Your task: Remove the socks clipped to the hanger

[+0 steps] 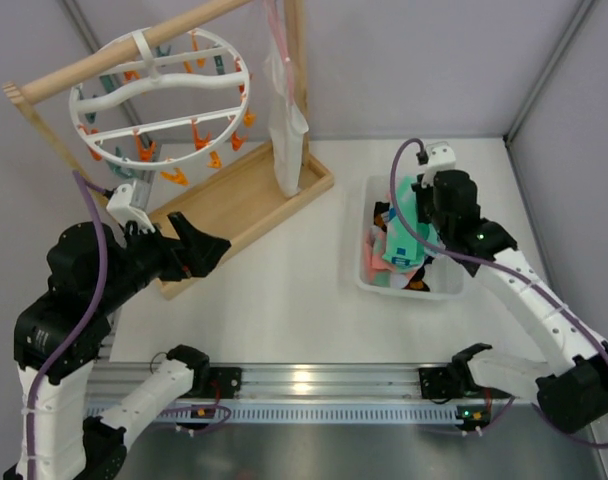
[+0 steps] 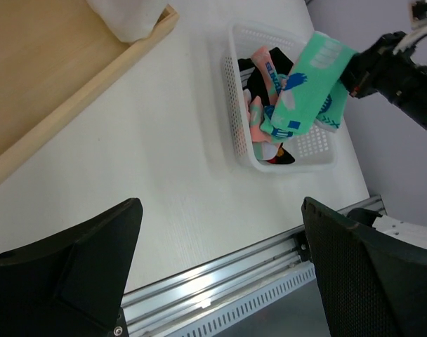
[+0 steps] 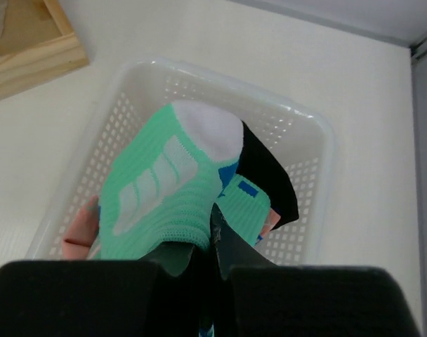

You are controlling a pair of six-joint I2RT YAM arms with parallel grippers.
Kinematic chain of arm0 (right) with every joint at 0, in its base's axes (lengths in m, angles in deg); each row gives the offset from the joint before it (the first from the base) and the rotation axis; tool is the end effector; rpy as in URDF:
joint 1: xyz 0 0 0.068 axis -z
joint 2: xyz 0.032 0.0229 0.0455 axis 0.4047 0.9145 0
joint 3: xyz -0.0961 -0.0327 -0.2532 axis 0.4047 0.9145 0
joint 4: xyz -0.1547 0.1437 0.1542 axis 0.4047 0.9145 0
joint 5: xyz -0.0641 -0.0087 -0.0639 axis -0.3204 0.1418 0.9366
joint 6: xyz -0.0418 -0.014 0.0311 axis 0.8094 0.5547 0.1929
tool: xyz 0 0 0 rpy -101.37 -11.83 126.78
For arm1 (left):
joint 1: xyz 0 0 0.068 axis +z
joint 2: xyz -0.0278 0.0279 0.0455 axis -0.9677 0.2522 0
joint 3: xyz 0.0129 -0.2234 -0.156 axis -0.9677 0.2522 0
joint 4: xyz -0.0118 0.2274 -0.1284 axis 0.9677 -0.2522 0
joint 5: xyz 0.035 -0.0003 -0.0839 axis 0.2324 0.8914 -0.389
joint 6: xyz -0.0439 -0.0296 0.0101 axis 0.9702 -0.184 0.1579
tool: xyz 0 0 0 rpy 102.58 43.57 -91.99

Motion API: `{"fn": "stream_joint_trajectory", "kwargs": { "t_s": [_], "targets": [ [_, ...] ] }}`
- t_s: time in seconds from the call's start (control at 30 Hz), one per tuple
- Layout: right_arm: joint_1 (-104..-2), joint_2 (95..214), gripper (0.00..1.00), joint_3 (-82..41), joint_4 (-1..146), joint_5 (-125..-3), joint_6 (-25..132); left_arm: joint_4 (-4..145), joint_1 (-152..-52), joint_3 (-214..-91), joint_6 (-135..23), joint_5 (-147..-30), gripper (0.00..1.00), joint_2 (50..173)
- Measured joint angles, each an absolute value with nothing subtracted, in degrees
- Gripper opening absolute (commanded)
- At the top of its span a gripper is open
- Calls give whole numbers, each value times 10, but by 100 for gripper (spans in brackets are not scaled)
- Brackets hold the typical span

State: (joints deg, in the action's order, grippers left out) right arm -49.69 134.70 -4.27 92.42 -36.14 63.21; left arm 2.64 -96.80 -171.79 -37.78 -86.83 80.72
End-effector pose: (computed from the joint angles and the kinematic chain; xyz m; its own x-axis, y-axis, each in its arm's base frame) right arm 0.2202 0.0927 0.3558 -0.3365 -0.2102 -0.9179 -0.1327 0.9756 -0.1748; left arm 0.0536 -0.0256 0.4820 -0.4961 -0.3338 -0.8016 0.2524 0.8278 -0.5010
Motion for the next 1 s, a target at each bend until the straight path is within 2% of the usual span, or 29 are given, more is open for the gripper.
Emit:
{"fn": "stream_joint_trajectory", "kwargs": {
  "t_s": [0.33,0.57,0.6,0.67,0.77,0.8,0.87,0.9,0.97,1.0],
  "targets": [
    [-416,1637,0,-41,883,-475,536,65,-968,-1679,-382,-928,99,762],
    [-397,1706,0,-34,846,-495,492,77,-968,-1670,-389,-918,98,697],
    [-397,1705,2,-34,846,-495,490,78,-968,-1665,-389,-915,99,695],
    [-397,1699,13,-34,848,-493,488,79,-968,-1657,-389,-899,99,695],
    [-396,1677,42,-38,863,-491,489,81,-968,-1639,-387,-849,99,688],
    [-395,1667,49,-42,871,-490,492,81,-968,-1631,-386,-829,99,684],
    [-391,1650,55,-57,890,-487,500,82,-968,-1612,-381,-789,99,671],
    [-389,1642,64,-67,899,-484,503,82,-968,-1603,-378,-771,99,667],
    [-383,1625,73,-88,919,-476,507,82,-968,-1588,-376,-740,98,663],
    [-380,1616,82,-100,930,-470,509,82,-968,-1580,-376,-728,98,664]
  ]
}}
